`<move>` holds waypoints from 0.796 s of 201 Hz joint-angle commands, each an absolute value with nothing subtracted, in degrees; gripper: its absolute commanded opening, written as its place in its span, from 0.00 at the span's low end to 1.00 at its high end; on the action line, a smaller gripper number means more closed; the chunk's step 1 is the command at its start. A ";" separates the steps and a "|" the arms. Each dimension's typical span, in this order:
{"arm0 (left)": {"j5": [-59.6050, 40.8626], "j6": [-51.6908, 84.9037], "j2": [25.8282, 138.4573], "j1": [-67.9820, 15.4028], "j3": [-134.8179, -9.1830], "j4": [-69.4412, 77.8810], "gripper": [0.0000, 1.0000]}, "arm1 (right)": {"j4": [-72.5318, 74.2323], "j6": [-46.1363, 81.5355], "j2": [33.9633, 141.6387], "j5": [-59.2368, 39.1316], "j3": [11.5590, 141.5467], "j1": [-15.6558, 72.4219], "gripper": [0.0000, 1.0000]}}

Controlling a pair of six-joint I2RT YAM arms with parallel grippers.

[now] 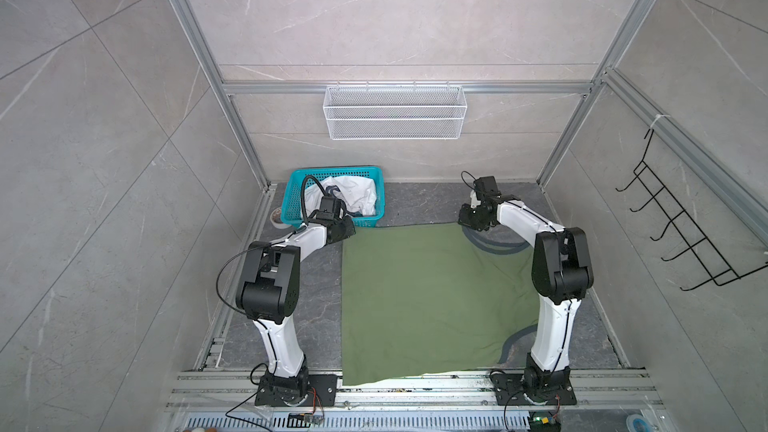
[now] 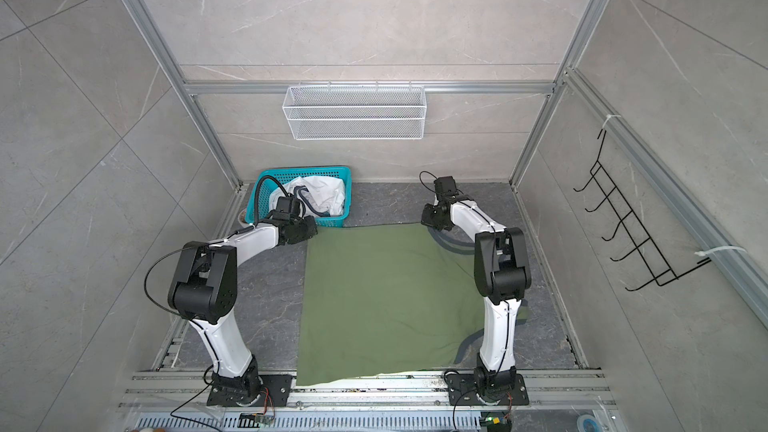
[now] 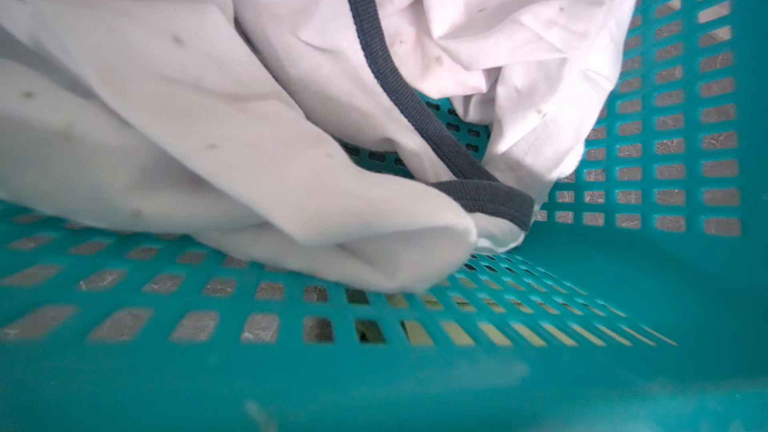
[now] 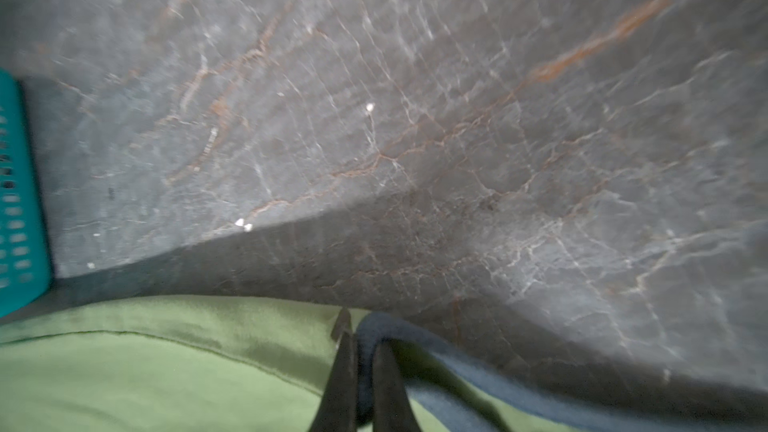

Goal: Fold and stack the tank tops
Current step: 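Pull the tank top toward the robot with both grippers to straighten it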

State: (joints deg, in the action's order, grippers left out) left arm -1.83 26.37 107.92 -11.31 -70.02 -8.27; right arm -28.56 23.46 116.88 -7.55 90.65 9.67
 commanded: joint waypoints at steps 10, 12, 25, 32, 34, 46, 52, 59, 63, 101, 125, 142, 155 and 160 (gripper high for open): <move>-2.72 24.59 109.34 -9.05 -73.90 -8.26 0.00 | -27.42 22.46 111.69 -7.22 88.98 9.74 0.00; -2.74 24.49 109.34 -8.99 -74.20 -8.33 0.00 | -27.42 22.42 111.59 -7.28 89.00 9.71 0.00; -3.05 23.96 109.72 -8.80 -75.97 -8.92 0.00 | -27.59 22.15 111.45 -7.56 89.65 9.75 0.00; -3.31 23.61 110.02 -8.74 -77.03 -9.24 0.00 | -27.68 22.06 111.53 -7.80 90.25 9.71 0.00; -3.40 23.57 110.10 -8.75 -77.24 -9.41 0.00 | -27.68 22.02 111.53 -7.77 90.26 9.69 0.00; -3.89 23.20 110.39 -8.70 -78.69 -10.08 0.00 | -28.10 21.96 111.71 -8.18 91.06 9.75 0.00; -4.39 23.29 110.35 -8.78 -78.91 -10.15 0.00 | -28.33 21.98 111.73 -8.26 91.25 9.76 0.00; -4.92 23.28 110.14 -8.79 -78.93 -10.18 0.00 | -28.31 21.97 111.52 -8.26 91.18 9.70 0.00; -5.21 23.29 109.92 -8.79 -78.79 -10.25 0.00 | -28.35 21.97 111.35 -8.34 90.94 9.75 0.00; -6.80 24.61 104.00 -9.84 -71.43 -8.15 0.00 | -26.00 22.50 107.38 -9.01 85.26 9.73 0.01; -7.42 25.87 97.99 -9.89 -63.98 -4.65 0.00 | -24.09 22.76 104.53 -9.99 80.68 9.82 0.01; -7.76 26.03 94.73 -9.91 -60.60 -3.18 0.00 | -22.86 23.10 102.62 -10.77 77.77 10.01 0.02; -8.33 25.67 93.35 -9.92 -58.71 -2.13 0.00 | -22.09 23.33 101.16 -10.86 75.45 10.28 0.02; -8.57 25.67 92.94 -9.91 -58.16 -1.96 0.00 | -21.89 23.50 100.57 -10.87 74.47 10.30 0.02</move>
State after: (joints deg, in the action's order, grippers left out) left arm -6.72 25.50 97.58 -9.85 -59.88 -6.81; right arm -24.21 23.09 104.31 -9.91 78.32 9.76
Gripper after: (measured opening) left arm 0.051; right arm 0.073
